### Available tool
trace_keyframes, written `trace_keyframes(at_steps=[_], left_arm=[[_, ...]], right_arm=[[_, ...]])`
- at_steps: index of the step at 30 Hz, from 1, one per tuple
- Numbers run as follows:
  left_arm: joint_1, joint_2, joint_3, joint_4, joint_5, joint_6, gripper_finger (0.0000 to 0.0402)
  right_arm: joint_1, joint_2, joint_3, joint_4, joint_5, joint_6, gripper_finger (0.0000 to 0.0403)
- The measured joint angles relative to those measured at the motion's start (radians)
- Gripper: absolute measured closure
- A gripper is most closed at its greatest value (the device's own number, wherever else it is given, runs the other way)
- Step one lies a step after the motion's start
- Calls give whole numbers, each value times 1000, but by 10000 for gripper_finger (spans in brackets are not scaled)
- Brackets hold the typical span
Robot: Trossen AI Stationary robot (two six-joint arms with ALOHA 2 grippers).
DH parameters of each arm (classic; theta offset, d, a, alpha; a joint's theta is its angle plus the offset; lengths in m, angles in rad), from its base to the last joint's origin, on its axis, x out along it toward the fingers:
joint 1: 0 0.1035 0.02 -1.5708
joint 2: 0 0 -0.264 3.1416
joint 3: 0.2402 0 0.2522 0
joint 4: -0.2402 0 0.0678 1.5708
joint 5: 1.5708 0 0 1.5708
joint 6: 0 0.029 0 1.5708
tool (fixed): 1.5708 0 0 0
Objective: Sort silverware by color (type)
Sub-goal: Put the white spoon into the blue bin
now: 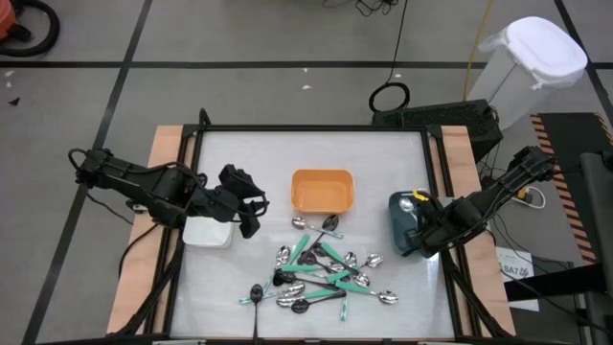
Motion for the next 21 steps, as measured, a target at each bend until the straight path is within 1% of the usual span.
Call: trace_keyframes(at_steps=[6, 9, 12, 16, 21], left_arm=[[0, 34, 0, 4, 2, -2, 266], [0, 45, 0, 7, 10, -2, 266], [0, 46, 0, 12, 11, -2, 266], [0, 46, 0, 27, 11, 1, 266], [0, 46, 0, 56, 12, 1, 266]], right_arm=[[0, 0, -5, 12, -8, 16, 368], [0, 2, -16, 7, 26, 28, 368], [0, 3, -55, 12, 38, 30, 368], [0, 3, -118, 68, 37, 42, 368], [0, 3, -203, 181, 19, 47, 363]])
